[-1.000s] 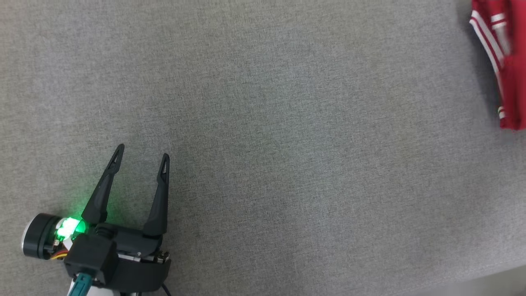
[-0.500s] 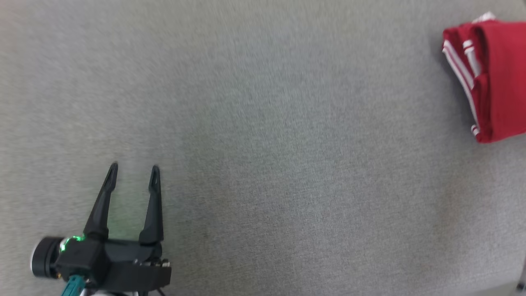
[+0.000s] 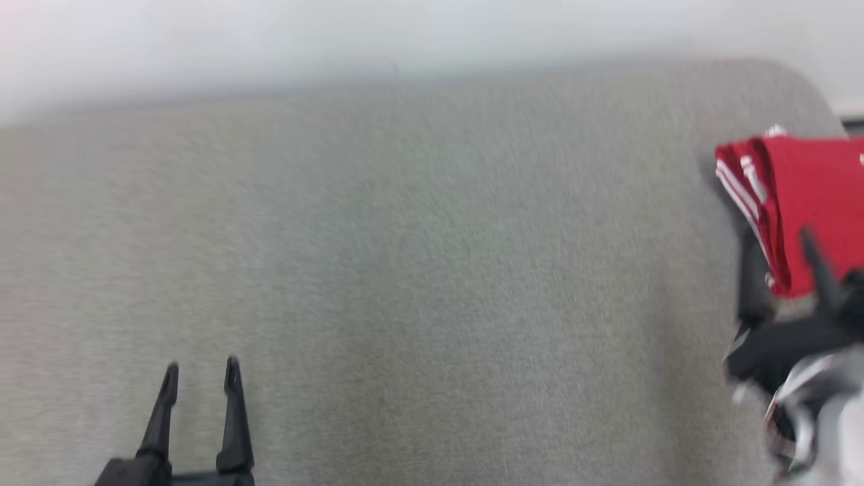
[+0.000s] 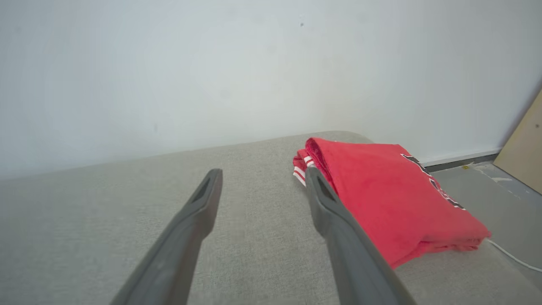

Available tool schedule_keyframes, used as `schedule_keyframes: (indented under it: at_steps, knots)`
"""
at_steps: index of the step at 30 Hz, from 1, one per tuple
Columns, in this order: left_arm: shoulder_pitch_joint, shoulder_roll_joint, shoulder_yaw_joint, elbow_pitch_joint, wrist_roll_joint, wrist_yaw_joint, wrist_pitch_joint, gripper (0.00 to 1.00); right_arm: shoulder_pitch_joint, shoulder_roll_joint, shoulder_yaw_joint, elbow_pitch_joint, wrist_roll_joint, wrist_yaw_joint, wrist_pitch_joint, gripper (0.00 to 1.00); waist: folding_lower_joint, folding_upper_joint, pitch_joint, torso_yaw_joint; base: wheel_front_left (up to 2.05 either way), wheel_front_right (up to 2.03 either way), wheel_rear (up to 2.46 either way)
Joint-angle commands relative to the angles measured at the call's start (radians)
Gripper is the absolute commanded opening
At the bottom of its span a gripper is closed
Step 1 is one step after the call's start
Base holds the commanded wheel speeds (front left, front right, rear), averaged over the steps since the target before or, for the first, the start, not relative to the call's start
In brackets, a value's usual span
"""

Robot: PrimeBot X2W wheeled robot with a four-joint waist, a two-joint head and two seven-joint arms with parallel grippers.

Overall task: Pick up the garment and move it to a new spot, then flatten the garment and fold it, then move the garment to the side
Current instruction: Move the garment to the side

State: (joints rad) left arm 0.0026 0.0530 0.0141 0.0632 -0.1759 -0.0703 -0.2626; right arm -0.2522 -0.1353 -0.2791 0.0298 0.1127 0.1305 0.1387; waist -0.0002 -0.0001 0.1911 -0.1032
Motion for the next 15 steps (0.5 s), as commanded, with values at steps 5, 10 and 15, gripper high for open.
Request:
schedule_keyframes:
  at_steps: [5, 10, 15]
  knots:
    - [0.054, -0.003, -0.002, 0.024, -0.036, 0.031, -0.002, 1.00, 0.157, 0.039, 0.069, -0.020, 0.031, 0.000, -0.117, 1.00, 0.0002, 0.0001, -0.141, 0.077, 0.00, 0.00, 0.00]
    - [0.082, -0.003, 0.000, 0.049, -0.047, 0.048, -0.002, 1.00, 0.246, 0.071, 0.113, 0.003, 0.053, 0.000, -0.202, 1.00, 0.0002, 0.0001, -0.173, 0.080, 0.00, 0.00, 0.00]
    - [0.101, -0.003, -0.007, 0.065, -0.043, 0.050, -0.002, 1.00, 0.276, 0.081, 0.160, 0.065, 0.064, 0.000, -0.265, 1.00, 0.0002, 0.0001, -0.187, 0.078, 0.00, 0.00, 0.00]
